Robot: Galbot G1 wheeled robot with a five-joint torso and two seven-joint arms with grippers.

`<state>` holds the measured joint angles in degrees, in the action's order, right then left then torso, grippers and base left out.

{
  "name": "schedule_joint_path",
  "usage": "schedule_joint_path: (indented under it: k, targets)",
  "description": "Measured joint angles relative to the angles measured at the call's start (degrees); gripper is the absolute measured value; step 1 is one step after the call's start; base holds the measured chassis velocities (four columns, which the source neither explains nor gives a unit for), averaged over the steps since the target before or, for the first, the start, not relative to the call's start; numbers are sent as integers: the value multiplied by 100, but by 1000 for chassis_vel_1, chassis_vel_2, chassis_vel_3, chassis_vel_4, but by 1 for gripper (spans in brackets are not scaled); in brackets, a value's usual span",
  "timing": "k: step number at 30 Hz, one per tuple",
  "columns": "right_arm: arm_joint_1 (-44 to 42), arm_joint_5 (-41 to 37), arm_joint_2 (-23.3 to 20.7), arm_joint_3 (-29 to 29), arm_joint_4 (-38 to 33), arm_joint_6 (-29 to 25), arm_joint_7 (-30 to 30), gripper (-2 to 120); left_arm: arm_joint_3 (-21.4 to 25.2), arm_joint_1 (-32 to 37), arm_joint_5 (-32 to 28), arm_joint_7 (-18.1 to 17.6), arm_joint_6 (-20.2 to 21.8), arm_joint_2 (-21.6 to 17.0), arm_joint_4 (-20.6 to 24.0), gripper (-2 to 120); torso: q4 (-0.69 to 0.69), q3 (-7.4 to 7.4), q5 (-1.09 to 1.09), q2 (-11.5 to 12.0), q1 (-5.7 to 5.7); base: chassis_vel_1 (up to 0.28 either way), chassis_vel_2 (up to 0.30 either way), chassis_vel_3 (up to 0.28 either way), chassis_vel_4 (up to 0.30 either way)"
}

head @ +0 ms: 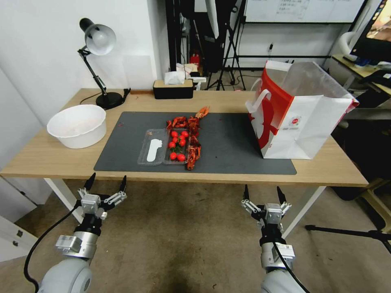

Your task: Pick up the trash from the table and place it into the takeout bag.

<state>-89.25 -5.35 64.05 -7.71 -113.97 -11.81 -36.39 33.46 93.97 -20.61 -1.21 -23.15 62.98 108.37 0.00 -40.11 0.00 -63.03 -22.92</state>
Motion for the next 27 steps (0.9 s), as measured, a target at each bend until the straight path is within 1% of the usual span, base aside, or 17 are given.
schedule_joint_path:
  k: [12,27]
  targets:
    - [-9,7,-4,6,9,8,0,100,-28,-34,-27,25,13,-23,-97,100,0,0,1,0,0,0,0,0,0]
    - [0,29,-17,8,15,7,49,100,55,-27,-33,17,34,38,-80,100,0,0,0,0,0,0,0,0,0]
